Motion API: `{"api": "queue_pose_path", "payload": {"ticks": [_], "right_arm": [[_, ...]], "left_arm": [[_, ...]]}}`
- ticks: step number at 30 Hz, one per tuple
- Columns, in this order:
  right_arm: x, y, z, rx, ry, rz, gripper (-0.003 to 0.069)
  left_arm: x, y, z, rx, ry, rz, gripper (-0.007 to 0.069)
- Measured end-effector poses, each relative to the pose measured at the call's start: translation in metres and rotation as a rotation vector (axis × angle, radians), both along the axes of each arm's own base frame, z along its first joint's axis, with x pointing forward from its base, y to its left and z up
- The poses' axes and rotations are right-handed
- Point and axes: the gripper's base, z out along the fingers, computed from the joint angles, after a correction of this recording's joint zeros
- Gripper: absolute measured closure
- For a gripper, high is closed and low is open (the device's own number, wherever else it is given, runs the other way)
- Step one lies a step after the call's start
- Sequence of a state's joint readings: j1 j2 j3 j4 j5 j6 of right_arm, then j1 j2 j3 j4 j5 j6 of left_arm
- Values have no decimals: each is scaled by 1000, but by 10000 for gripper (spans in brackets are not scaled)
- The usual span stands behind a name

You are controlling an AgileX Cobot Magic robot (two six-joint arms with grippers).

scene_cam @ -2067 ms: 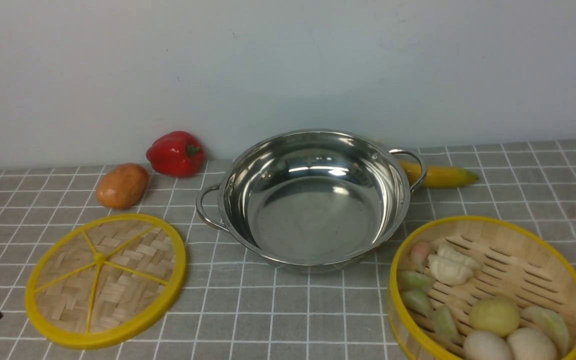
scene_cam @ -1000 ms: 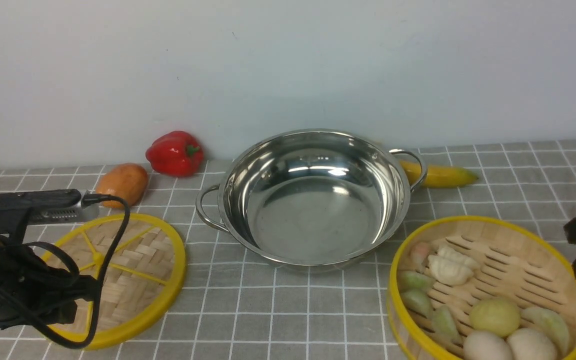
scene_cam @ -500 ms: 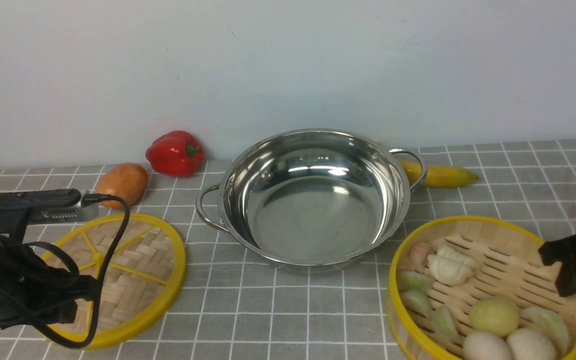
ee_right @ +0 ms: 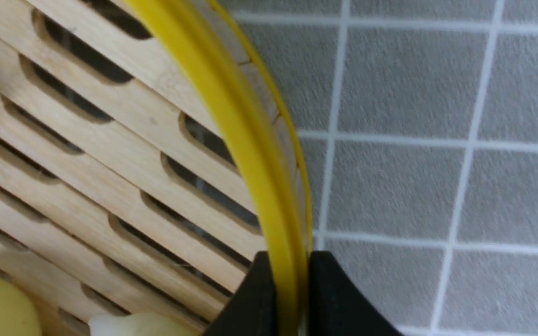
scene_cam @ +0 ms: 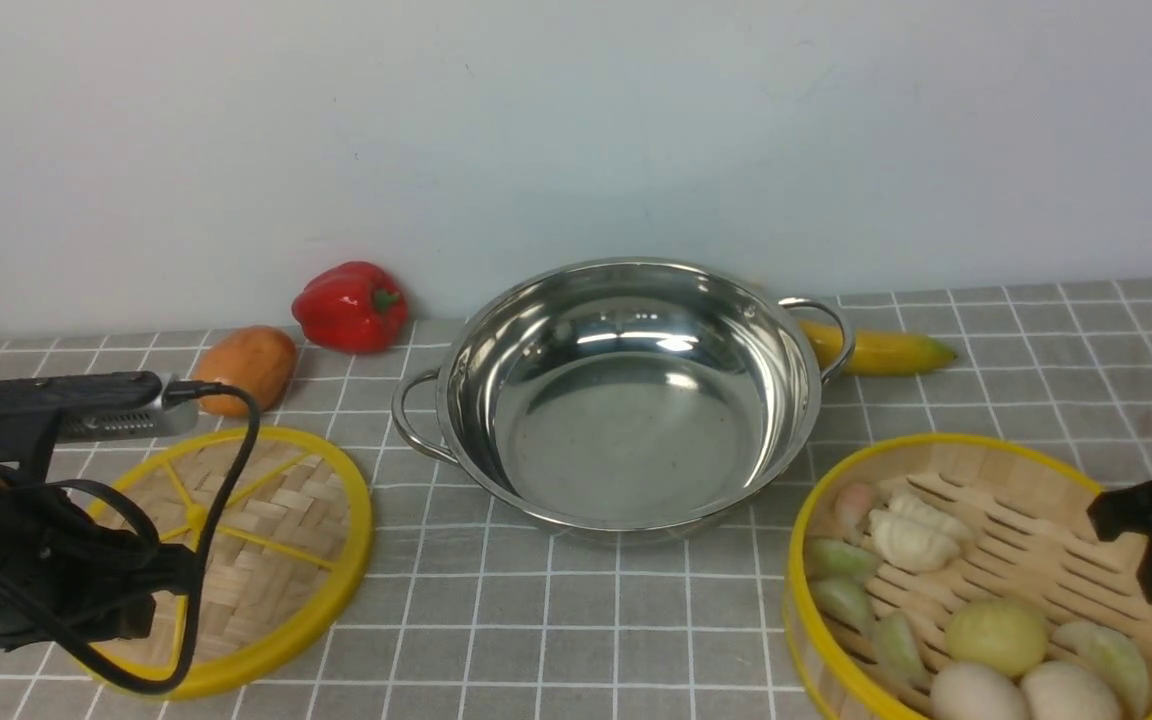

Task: Place the steamer in the pot on the grey tablecloth, and put the lid on the steamer.
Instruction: 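Reach for and grasp the rim of the bamboo steamer holding the buns with the right gripper, then place the bamboo steamer basket of food into the steel pot with the right gripper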

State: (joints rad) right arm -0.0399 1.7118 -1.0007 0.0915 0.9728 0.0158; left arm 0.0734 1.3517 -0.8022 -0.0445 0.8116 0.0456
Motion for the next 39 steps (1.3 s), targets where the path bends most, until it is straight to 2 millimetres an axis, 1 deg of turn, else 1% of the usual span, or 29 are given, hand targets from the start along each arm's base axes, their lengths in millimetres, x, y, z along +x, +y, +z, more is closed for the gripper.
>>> {"api": "queue_pose_path", "payload": {"ticks": [3,4,5,7,8,9,10,12,13,14,16,17,18,20,21,23,25,26,27,28,29,30,31,32,33,34,35,36,39], "right_arm": [[-4,-2,13,-18,24,9,573],[-5,-2,21,-24,21,14,573],[-6,-3,37,-33,1,21,567],[-7,-4,55,-45,-19,26,557],[-6,-4,58,-47,-27,27,557],[-6,-4,78,-57,-61,32,554],[-6,-4,83,-58,-74,31,554],[-1,-4,107,-58,-144,29,554],[0,-4,109,-57,-150,30,554],[5,-3,126,-47,-211,27,554],[12,-1,143,-18,-276,20,554],[12,0,145,-15,-281,19,554],[16,2,155,15,-319,19,554],[22,7,165,54,-350,26,554],[23,7,166,58,-352,26,554],[41,23,170,99,-373,59,555],[53,37,165,110,-363,89,555],[64,50,162,120,-360,111,555],[65,55,162,123,-357,121,555],[79,73,153,133,-344,152,555],[87,89,148,142,-334,178,555],[95,100,142,149,-327,192,555],[95,102,142,152,-326,198,555],[108,128,131,171,-315,225,555],[108,128,131,171,-315,225,555],[114,138,127,179,-313,234,555],[123,155,119,194,-309,248,555],[127,162,115,200,-308,255,555],[134,172,107,210,-301,256,555]], "left_arm": [[0,0,0,0,-1,0,382],[0,0,0,0,-1,0,382],[0,0,0,0,-1,0,382],[0,0,0,0,-1,0,382],[0,0,0,0,-1,0,382],[0,0,0,0,-1,0,382],[0,0,0,0,-1,0,382],[0,0,0,-1,-1,0,382],[0,0,0,-1,-1,0,382],[0,0,0,-1,-1,0,382],[0,0,0,-1,-1,0,382],[0,0,0,-1,-1,0,382],[0,0,0,-1,-1,0,382],[0,0,0,-2,-2,1,382],[0,0,0,-2,-2,1,382],[0,-1,0,-9,-4,5,382],[0,-1,0,-14,-5,5,382],[0,-1,0,-13,-5,4,382],[0,-1,0,-13,-5,4,382],[0,-1,0,-14,-5,1,382],[0,-1,0,-14,-5,-2,382],[0,-1,0,-14,-5,-4,382],[0,-1,0,-14,-5,-4,382],[0,-1,0,-12,-6,-8,382],[0,-1,0,-12,-6,-8,382],[0,-1,0,-13,-6,-9,382],[1,-1,0,-13,-7,-9,382],[1,-1,0,-14,-7,-10,382],[1,-2,0,-14,-7,-10,382]]}}
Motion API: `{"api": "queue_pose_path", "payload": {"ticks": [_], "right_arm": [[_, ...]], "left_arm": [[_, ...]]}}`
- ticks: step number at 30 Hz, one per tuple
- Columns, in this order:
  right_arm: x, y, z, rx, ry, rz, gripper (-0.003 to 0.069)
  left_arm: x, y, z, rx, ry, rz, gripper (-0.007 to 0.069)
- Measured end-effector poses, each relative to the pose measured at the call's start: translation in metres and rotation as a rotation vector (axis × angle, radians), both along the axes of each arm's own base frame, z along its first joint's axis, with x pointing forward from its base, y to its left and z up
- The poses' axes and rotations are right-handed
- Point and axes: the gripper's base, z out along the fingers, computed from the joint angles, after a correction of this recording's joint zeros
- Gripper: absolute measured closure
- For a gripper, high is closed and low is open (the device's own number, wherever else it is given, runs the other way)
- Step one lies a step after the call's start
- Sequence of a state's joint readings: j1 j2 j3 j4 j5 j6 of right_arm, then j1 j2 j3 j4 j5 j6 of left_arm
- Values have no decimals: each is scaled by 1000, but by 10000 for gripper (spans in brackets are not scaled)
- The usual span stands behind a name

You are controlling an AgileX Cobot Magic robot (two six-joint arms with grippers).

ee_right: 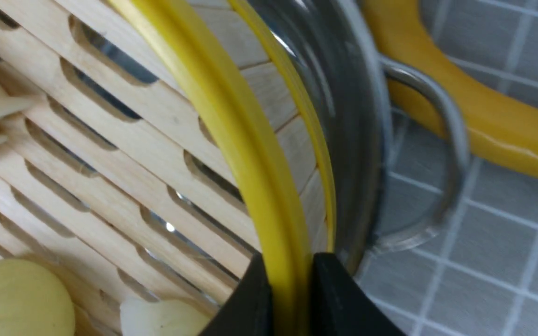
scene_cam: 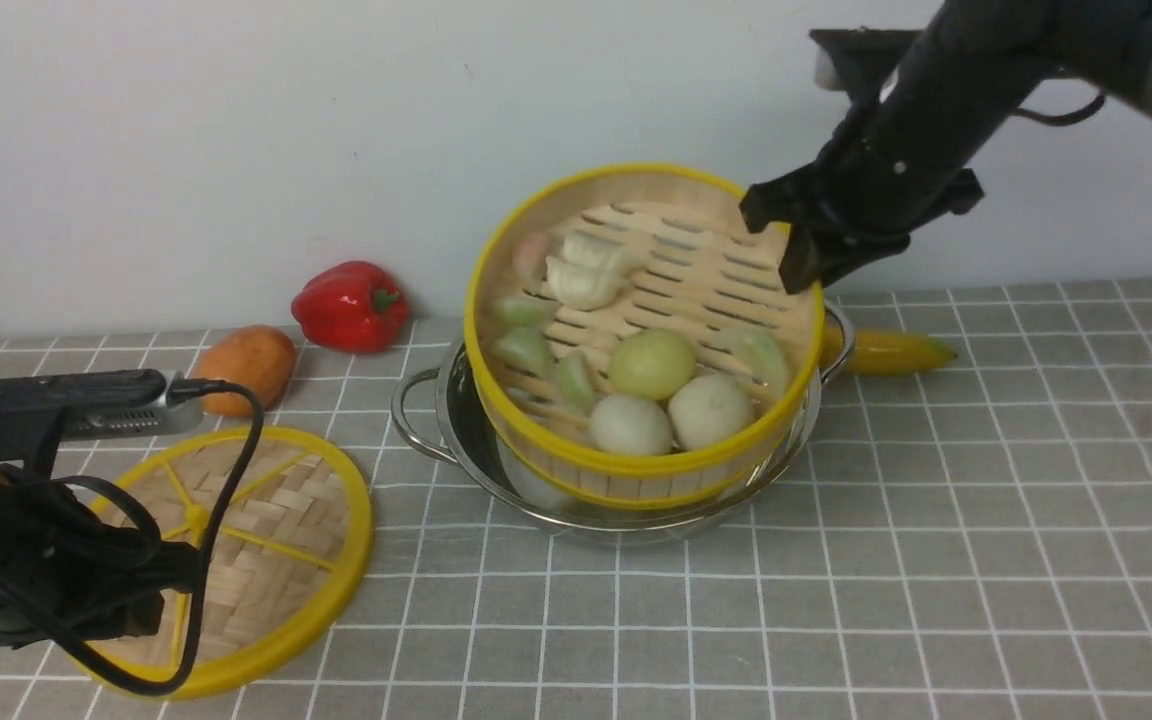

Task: Place the steamer in the pot on the grey tablecloth, and put the lid on the steamer.
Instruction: 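Place the bamboo steamer basket of food into the steel pot with the right gripper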

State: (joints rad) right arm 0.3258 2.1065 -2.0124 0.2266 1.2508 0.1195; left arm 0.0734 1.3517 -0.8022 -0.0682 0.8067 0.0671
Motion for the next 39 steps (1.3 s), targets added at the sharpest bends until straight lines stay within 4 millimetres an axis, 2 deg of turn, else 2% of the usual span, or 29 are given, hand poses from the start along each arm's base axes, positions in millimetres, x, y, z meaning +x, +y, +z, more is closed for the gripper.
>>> {"api": "queue_pose_path", "payload": {"ticks": [8,19,28,32,37,39], "right_arm": [[16,4,-36,-29,58,-8,555],[27,8,-73,-25,95,-30,555],[30,10,-80,-15,96,-42,548],[30,11,-80,-7,97,-44,491],[28,10,-80,-8,119,-41,342],[27,10,-79,-6,131,-39,261]], "left_arm": [[0,0,0,0,-3,0,382],[2,0,0,0,-19,2,382],[2,0,0,1,-22,-1,382],[5,0,-3,2,-20,-2,382],[11,1,-6,5,-52,2,382],[16,2,-8,9,-80,5,382]]}}
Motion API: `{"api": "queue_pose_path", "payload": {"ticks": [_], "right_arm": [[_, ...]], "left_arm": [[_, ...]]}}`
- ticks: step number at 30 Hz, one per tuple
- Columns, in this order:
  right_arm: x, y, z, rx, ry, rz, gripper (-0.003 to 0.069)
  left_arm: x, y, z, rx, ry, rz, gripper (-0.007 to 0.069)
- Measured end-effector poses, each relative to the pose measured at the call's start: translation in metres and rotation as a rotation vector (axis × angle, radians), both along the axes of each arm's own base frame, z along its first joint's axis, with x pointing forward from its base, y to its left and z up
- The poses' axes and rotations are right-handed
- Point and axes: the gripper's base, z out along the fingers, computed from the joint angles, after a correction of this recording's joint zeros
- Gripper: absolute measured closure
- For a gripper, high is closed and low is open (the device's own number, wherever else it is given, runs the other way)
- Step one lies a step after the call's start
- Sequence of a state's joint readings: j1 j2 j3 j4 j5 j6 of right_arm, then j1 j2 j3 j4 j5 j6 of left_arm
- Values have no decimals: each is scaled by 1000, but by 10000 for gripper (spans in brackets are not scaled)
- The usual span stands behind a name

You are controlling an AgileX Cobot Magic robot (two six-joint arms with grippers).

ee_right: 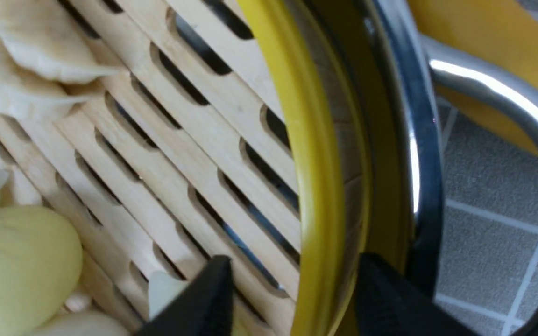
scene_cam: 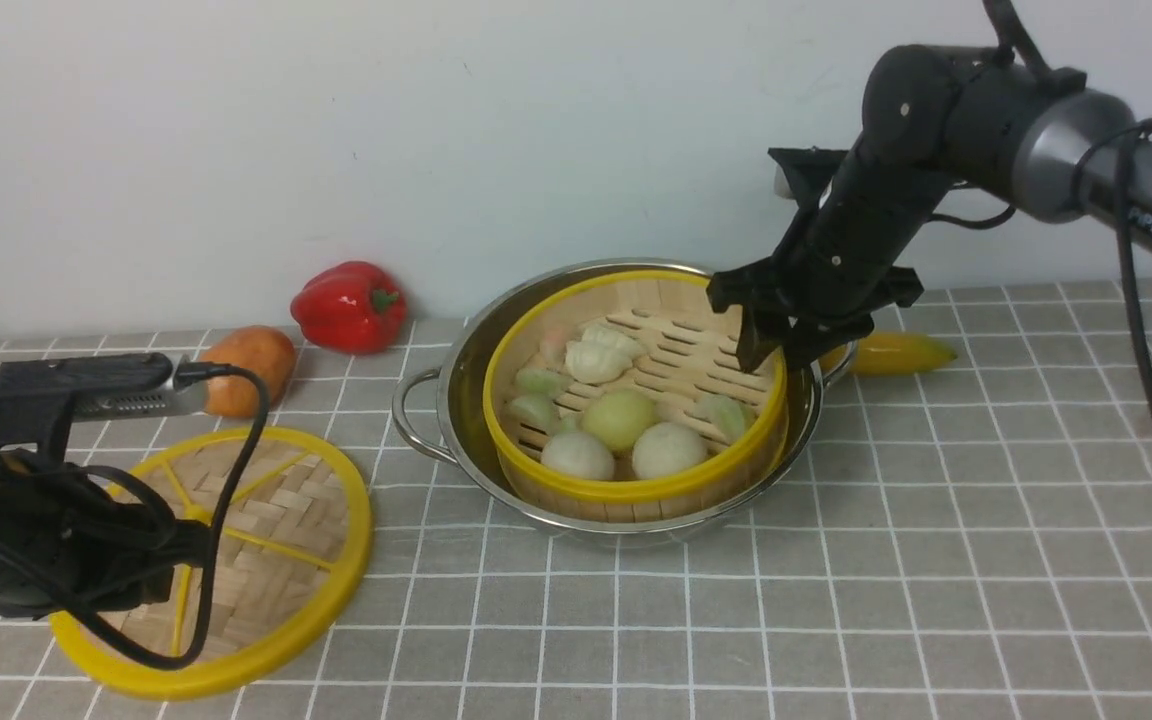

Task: Place the steamer in the pot on the grey tablecloth, and put the lid on the steamer.
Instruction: 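Place the bamboo steamer basket of food into the steel pot with the right gripper, then grasp the bamboo steamer lid lying on the table by its centre knob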

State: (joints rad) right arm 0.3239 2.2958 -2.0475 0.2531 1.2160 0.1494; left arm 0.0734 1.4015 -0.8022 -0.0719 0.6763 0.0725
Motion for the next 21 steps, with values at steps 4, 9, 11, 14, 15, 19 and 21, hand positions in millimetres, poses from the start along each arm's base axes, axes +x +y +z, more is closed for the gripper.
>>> {"api": "queue_pose_path", "payload": {"ticks": [4,9,11,14,15,19,21], "right_arm": [[-1,0,4,5,-4,0,190],[-1,0,25,18,-51,4,137],[2,0,37,20,-93,5,135],[1,-2,64,19,-174,20,134],[-2,-3,81,30,-213,23,134],[-29,-12,156,80,-372,23,145],[-49,-19,193,106,-450,21,153]], "left_arm": [[6,1,-1,4,-46,4,382],[13,0,2,-14,-128,28,382],[15,0,2,-16,-143,32,382],[17,0,2,-14,-164,33,382],[19,1,1,-11,-173,31,382],[30,2,-9,-9,-156,29,382],[40,2,-15,-10,-137,30,382]]}}
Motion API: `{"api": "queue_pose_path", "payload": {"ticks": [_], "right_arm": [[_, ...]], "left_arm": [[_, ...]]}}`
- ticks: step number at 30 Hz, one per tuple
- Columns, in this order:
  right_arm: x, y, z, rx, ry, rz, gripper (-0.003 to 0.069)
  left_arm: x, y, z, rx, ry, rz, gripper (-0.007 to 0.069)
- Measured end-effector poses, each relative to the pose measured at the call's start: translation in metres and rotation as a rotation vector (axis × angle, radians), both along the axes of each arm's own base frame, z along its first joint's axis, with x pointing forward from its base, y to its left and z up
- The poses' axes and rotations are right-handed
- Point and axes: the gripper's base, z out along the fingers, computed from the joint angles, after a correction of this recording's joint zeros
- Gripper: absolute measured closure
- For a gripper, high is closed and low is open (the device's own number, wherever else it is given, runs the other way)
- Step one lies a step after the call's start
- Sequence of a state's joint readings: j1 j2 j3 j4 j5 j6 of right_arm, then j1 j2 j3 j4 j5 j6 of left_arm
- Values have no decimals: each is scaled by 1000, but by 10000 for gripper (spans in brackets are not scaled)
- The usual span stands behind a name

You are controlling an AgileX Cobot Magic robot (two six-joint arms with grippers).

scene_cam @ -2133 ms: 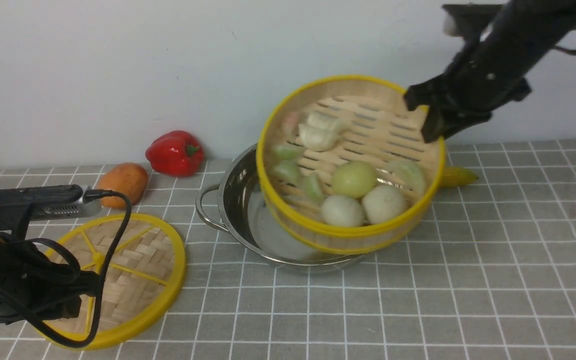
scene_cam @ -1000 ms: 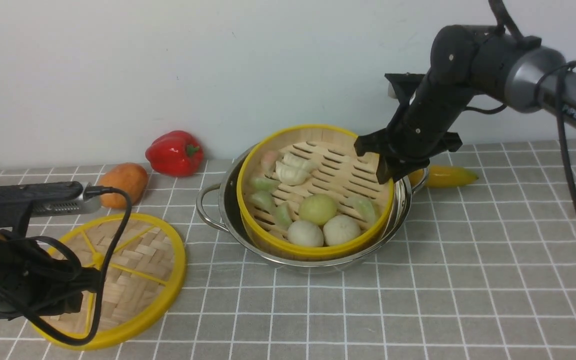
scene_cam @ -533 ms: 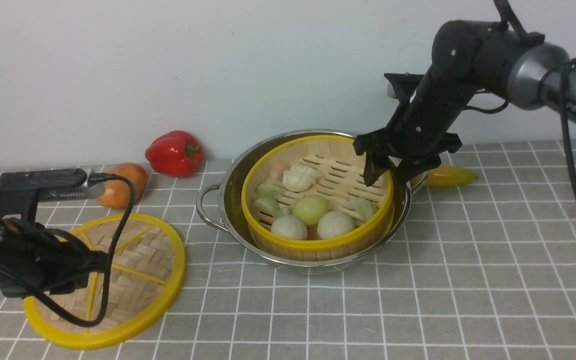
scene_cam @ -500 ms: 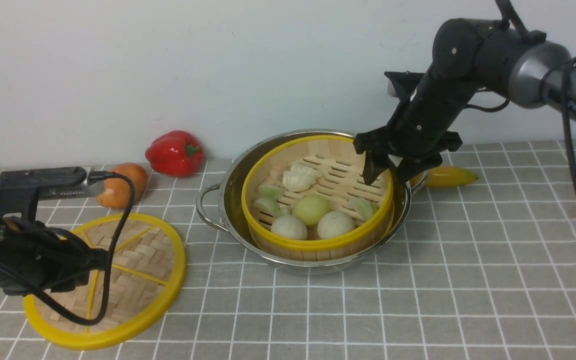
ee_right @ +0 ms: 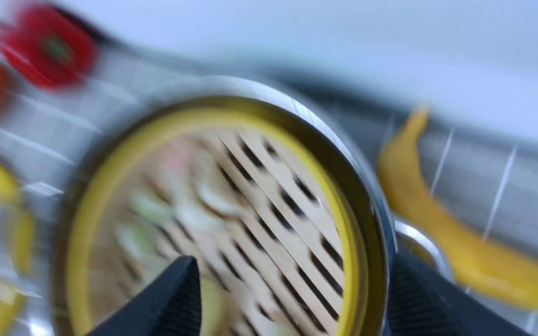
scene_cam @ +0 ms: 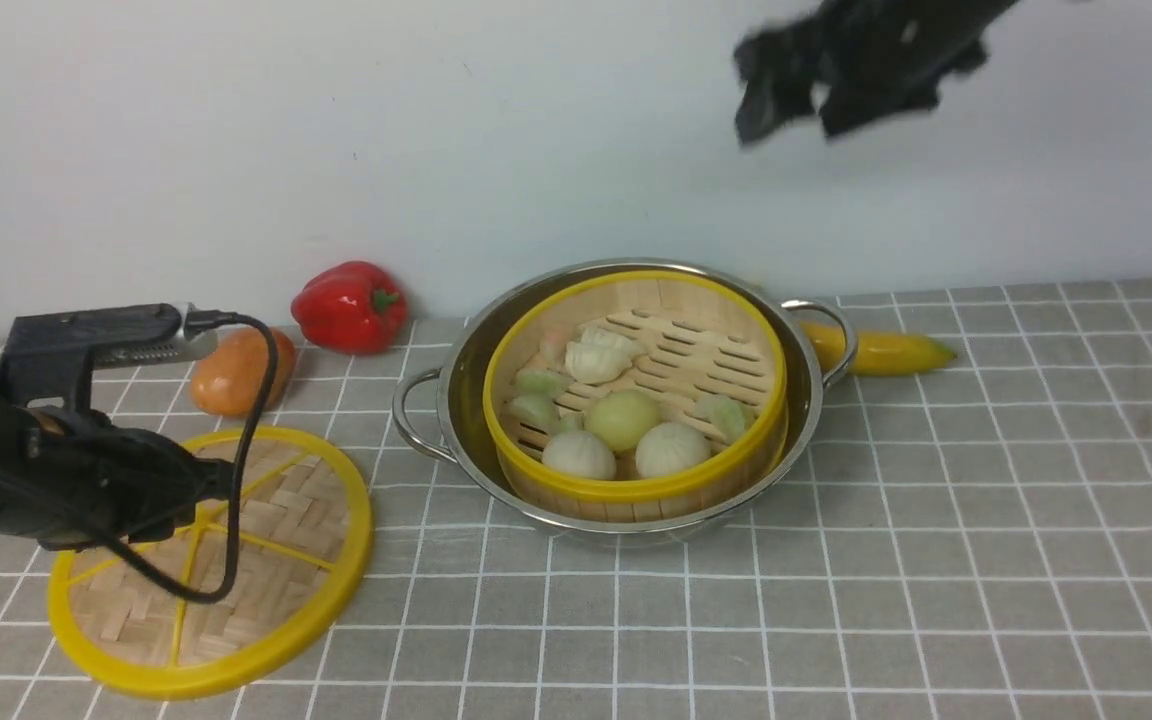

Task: Place the steamer in the pot on the grey tablecloth, and put the lid on the steamer.
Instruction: 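Grasp the bamboo steamer lid lying on the table by its centre knob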

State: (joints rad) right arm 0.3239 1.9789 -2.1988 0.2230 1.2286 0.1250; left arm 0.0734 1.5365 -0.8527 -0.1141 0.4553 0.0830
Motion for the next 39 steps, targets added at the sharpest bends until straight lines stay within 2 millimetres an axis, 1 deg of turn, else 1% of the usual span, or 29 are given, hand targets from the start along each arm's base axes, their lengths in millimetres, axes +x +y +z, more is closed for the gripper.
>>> {"api": "queue_pose_path", "payload": {"ticks": [2,3,4,5,6,7,8,9,11,12,14,15,16,17,18,19,20,21,23,24,27,28,31,35,37,38,39], "right_arm": [[-40,-13,59,49,-134,3,165],[-40,-13,59,50,-134,3,166],[-77,-25,101,82,-241,9,175],[-81,-27,105,84,-255,10,177],[-125,-41,144,111,-372,18,186],[-130,-43,148,115,-385,18,187],[-165,-55,173,137,-473,22,196],[-194,-65,190,150,-542,27,202],[-239,-80,211,173,-642,29,210],[-252,-84,216,180,-670,29,214],[-297,-99,231,202,-764,30,223],[-312,-104,234,210,-794,29,227],[-315,-105,235,212,-801,29,227],[-342,-115,241,222,-857,25,233],[-355,-119,242,228,-883,24,236],[-364,-123,243,230,-901,22,237],[-387,-131,244,239,-943,17,242],[-389,-131,244,240,-945,17,242],[-405,-137,240,242,-961,14,246],[-409,-138,235,238,-953,12,246],[-408,-138,227,227,-924,12,246],[-404,-137,220,215,-892,14,246],[-396,-135,212,199,-851,15,246],[-392,-133,210,192,-835,16,246],[-392,-133,210,192,-835,16,246],[-393,-133,210,192,-836,16,246],[-393,-133,210,192,-836,16,246]], "left_arm": [[11,1,-7,-1,28,-2,382],[12,1,-6,-1,24,-2,382],[24,2,-12,3,46,-8,382],[26,2,-11,3,44,-9,382],[35,3,-14,7,64,-15,382],[36,3,-13,7,62,-15,382],[43,3,-14,5,84,-19,382],[48,4,-16,3,103,-21,382],[53,4,-16,0,126,-24,382],[54,4,-18,-3,143,-24,382],[54,4,-21,-4,176,-28,382],[53,4,-22,-1,192,-31,382],[53,4,-22,-1,192,-31,382],[51,4,-23,6,218,-35,382],[51,5,-23,13,223,-36,382],[51,5,-23,16,225,-37,382],[51,6,-22,29,223,-37,382],[51,6,-22,33,223,-37,382],[51,8,-22,53,225,-35,382],[51,9,-22,60,223,-32,382],[52,10,-23,66,220,-29,382],[53,10,-26,62,225,-21,382],[55,9,-34,54,241,-18,382],[57,9,-43,50,252,-16,382],[58,9,-43,49,248,-16,391],[58,9,-43,50,245,-16,404],[58,9,-43,50,243,-16,436]]}}
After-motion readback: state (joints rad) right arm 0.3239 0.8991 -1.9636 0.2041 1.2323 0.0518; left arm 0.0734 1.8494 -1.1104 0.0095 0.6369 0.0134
